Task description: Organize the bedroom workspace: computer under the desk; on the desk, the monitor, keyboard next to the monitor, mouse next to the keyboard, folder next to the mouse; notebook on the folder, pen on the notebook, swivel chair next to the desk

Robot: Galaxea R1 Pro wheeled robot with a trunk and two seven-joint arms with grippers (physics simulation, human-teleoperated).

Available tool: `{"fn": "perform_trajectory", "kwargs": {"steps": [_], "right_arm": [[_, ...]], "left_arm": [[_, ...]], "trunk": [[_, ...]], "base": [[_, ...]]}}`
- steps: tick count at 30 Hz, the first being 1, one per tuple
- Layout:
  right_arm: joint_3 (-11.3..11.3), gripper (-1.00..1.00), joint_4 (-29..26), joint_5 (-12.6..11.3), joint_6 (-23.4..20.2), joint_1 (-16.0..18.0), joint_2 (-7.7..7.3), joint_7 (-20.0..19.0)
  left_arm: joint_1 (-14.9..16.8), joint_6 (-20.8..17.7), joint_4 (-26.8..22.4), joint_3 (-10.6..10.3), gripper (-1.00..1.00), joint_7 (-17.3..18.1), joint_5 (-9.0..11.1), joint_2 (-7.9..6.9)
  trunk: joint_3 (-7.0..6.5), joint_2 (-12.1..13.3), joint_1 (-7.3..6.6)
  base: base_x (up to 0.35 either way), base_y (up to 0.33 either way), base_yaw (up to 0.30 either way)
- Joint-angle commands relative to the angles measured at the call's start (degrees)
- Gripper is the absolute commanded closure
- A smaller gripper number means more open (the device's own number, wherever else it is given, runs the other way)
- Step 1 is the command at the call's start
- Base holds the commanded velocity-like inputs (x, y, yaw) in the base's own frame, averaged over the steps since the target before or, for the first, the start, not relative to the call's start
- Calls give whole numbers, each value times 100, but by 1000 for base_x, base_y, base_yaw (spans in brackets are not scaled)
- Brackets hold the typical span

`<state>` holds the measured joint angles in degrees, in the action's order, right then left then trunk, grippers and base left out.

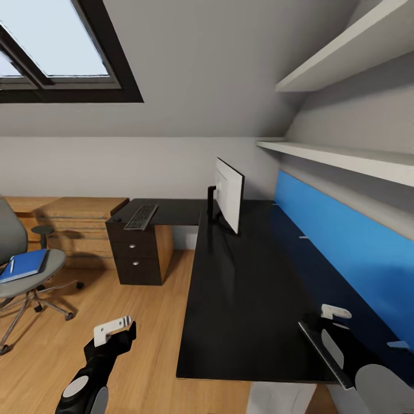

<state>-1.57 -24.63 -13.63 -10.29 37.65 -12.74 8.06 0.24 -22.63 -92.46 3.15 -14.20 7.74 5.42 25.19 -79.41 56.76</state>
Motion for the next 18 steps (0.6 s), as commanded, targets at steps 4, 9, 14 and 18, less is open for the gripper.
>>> {"fn": "perform_trajectory", "kwargs": {"steps": [4, 9, 14, 18], "right_arm": [[4, -100, 189, -31, -54, -3, -1, 20], [5, -100, 187, -27, -53, -3, -1, 20], [5, -100, 187, -26, -51, -3, -1, 20], [2, -100, 185, -26, -42, -3, -1, 20]], "left_arm": [[3, -22, -9, 2, -100, -30, 61, 2], [6, -22, -9, 2, -100, -30, 61, 2], [6, -22, -9, 2, -100, -30, 61, 5], [5, -23, -9, 2, -100, -30, 61, 3]], "trunk": [[7, -3, -3], [7, -3, -3], [7, -3, -3], [7, -3, -3]], "base": [[-186, 0, 0], [-130, 0, 0], [-141, 0, 0], [-41, 0, 0]]}}
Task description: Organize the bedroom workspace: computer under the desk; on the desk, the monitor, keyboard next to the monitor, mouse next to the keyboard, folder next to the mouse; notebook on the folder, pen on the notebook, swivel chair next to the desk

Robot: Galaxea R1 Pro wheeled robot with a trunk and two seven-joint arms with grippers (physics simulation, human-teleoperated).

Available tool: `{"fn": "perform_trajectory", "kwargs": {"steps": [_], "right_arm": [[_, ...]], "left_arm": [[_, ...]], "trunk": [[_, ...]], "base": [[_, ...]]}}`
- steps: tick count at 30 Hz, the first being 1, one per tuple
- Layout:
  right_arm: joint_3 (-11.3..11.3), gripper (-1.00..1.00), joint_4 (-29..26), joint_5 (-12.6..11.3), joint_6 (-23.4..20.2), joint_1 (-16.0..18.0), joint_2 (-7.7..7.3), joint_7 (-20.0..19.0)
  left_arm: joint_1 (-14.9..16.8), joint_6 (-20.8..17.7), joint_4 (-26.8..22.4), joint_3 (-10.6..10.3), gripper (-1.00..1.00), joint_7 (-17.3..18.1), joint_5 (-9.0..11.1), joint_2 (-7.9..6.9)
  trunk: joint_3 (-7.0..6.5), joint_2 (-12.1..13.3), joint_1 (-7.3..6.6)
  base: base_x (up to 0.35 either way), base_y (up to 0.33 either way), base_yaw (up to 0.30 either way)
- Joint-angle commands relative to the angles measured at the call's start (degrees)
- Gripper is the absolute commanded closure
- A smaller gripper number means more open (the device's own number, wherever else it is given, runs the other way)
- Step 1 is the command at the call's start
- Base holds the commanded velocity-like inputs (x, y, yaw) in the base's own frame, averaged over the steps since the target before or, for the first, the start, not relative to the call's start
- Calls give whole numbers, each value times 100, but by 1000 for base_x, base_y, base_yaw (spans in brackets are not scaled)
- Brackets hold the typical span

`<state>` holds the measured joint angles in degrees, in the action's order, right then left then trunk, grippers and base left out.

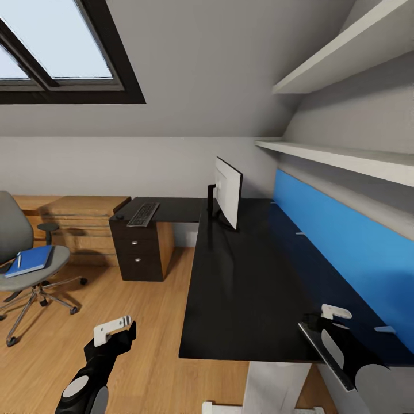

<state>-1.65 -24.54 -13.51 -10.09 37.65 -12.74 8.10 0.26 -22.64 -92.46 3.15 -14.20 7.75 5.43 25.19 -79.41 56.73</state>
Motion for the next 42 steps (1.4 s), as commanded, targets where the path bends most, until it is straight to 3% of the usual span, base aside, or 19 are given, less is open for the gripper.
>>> {"fn": "perform_trajectory", "kwargs": {"steps": [1, 29, 37, 42], "right_arm": [[9, -100, 175, -38, -61, -3, 0, 16], [8, -100, 141, -37, -17, -3, 0, 16], [14, -100, 119, -31, -7, -3, -9, 23], [22, -100, -248, -30, 7, -8, -16, 26]], "left_arm": [[2, -22, -9, 2, -100, -30, 60, 2], [4, -30, -9, 2, -100, -30, 60, 9], [3, -27, -9, -4, -100, -30, 60, 11], [4, -29, -5, -6, -100, -30, 54, 11]], "trunk": [[7, -3, 0], [7, -3, 0], [-136, 318, -176], [-226, 518, -285]], "base": [[-14, 0, 0], [48, 0, 0], [4, 0, 0], [0, 0, 0]]}}
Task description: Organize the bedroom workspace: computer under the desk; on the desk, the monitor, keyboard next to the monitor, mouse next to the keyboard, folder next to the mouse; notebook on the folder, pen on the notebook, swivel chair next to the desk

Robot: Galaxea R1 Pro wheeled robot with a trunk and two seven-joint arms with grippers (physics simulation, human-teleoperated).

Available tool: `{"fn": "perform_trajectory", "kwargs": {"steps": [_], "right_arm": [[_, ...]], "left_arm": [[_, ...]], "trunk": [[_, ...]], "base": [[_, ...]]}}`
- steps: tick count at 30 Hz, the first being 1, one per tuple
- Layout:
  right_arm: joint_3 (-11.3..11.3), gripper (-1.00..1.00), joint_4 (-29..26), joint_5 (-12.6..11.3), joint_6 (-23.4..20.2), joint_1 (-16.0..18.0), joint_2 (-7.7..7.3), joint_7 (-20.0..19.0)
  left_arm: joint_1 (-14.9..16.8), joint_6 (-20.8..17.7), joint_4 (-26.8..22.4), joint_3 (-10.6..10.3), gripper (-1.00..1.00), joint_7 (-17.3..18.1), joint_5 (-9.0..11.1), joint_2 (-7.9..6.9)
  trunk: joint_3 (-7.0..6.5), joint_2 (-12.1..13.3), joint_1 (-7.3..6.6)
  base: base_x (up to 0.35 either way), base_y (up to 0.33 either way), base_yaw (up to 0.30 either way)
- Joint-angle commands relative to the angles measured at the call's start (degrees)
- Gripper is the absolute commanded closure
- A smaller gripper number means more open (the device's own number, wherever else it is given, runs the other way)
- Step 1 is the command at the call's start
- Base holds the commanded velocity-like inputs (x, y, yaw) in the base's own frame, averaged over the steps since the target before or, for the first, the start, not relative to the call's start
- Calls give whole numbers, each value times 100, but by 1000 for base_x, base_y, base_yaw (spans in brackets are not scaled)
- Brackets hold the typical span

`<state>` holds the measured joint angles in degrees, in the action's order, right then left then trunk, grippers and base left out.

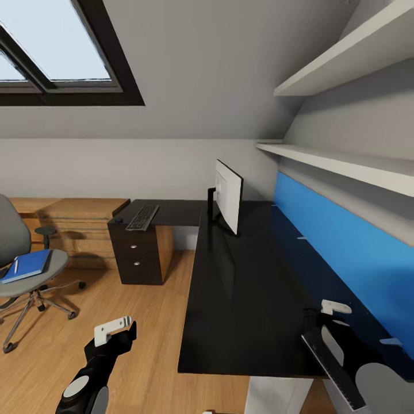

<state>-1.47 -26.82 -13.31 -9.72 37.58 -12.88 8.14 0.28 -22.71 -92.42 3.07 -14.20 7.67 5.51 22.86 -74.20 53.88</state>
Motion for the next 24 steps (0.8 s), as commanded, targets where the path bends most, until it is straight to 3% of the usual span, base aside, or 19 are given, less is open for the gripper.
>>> {"fn": "perform_trajectory", "kwargs": {"steps": [1, 6, 12, 17, 24], "right_arm": [[5, -100, -139, -49, -33, -3, -2, 24], [2, -100, -1107, -55, -153, -139, 2, 38], [-59, -100, -2322, -169, -780, -710, 23, 52], [-135, -100, -3350, -685, -1382, -1146, 37, 55], [-163, -100, -4428, -1616, -2098, -1653, 34, 56]], "left_arm": [[2, -21, -8, 1, -100, -30, 60, 2], [3, -18, -5, 1, -100, -31, 53, 2], [1, -15, 0, 1, -100, -30, 51, 2], [2, -14, 4, 1, -100, -30, 50, 2], [1, 6, 5, 1, -100, -36, 50, 2]], "trunk": [[-12, 38, -22], [-101, 238, -132], [-101, 238, -132], [-101, 238, -132], [-101, 238, -132]], "base": [[0, 0, 0], [0, 0, 0], [0, 0, 0], [0, 0, 0], [0, 0, 0]]}}
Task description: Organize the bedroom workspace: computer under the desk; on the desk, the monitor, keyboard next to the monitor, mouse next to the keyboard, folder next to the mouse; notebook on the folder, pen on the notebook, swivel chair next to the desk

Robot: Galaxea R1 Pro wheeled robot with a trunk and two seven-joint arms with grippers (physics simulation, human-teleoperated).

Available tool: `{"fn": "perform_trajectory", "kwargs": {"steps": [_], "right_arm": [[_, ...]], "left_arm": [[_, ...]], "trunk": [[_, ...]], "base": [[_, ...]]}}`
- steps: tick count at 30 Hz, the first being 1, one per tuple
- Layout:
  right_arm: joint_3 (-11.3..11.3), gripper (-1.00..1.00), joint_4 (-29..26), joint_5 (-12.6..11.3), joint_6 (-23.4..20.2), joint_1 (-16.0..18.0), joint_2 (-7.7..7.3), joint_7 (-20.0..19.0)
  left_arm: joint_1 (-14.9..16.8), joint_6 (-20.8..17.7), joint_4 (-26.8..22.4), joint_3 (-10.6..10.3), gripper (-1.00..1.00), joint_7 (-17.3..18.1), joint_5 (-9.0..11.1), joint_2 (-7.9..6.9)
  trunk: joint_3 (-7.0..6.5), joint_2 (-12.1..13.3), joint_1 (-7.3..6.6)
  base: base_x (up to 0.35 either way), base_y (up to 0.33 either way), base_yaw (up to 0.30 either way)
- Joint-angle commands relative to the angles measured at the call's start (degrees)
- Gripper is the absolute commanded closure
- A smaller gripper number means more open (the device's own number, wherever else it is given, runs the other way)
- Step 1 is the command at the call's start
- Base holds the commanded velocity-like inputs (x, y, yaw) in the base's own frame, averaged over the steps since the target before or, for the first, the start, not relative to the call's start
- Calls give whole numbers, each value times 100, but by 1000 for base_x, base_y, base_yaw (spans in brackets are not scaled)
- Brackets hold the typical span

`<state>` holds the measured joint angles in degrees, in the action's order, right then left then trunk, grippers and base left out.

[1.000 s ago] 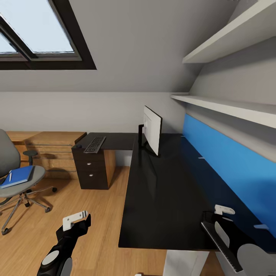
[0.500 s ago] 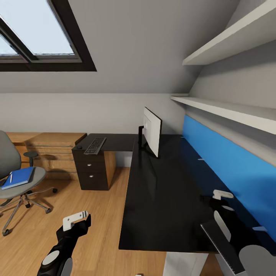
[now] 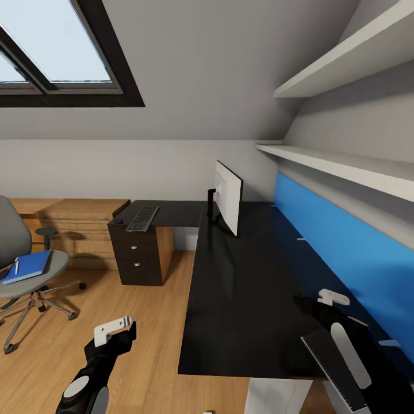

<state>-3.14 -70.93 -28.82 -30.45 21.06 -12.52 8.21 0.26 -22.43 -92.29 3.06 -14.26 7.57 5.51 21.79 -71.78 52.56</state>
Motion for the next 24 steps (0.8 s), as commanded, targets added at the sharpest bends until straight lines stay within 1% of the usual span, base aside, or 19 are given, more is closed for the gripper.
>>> {"fn": "perform_trajectory", "kwargs": {"steps": [1, 7, 9, 11, 12, 13, 14, 15, 19, 22, 23, 24], "right_arm": [[3, -100, -119, -148, -69, -62, -1, 49], [-6, -100, -513, -551, -197, -326, 8, 49], [-22, -100, -569, -725, -213, -365, 10, 49], [-70, -100, -604, -948, -224, -391, 9, 49], [-160, -100, -627, -1205, -230, -410, 7, 51], [-221, -100, -635, -1336, -235, -419, 7, 52], [-540, -100, -660, -1884, -247, -465, 3, 56], [-621, -100, -664, -2006, -252, -477, 0, 57], [-728, -100, -658, -2159, -257, -491, -3, 57], [-764, -100, -634, -2207, -259, -495, -4, 58], [-1055, -100, -566, -2250, -381, -498, -9, 47], [-1071, -100, -556, -2254, -408, -498, -8, 44]], "left_arm": [[2, -21, -9, 1, -100, -30, 60, 3], [3, -17, -8, 1, -100, -30, 60, 3], [3, -18, -8, 1, -100, -28, 60, 3], [4, -20, -8, 1, -100, -27, 60, 3], [2, -22, -8, 1, -100, -26, 60, 3], [4, -22, -8, 1, -100, -25, 60, 3], [4, -24, -8, 1, -100, -24, 60, 3], [4, -24, -8, 1, -100, -26, 60, 3], [2, -24, -8, 1, -100, -25, 60, 3], [2, -24, -8, 1, -100, -24, 60, 3], [4, -25, -8, 1, -100, -25, 60, 3], [5, -25, -8, 1, -100, -24, 60, 3]], "trunk": [[6, -4, 0], [6, -4, 0], [6, -4, 0], [6, -4, 0], [6, -4, 0], [6, -4, 0], [6, -4, 0], [6, -4, 0], [6, -4, 0], [6, -4, 0], [5, -4, 0], [3, -4, 0]], "base": [[0, 0, 0], [-23, 0, 0], [-150, 0, 0], [-217, 0, 0], [-267, 0, 0], [-281, 0, 0], [-317, 0, 0], [-323, 0, 0], [-328, 0, 0], [-332, 0, 0], [-334, 0, -138], [-334, 0, -111]]}}
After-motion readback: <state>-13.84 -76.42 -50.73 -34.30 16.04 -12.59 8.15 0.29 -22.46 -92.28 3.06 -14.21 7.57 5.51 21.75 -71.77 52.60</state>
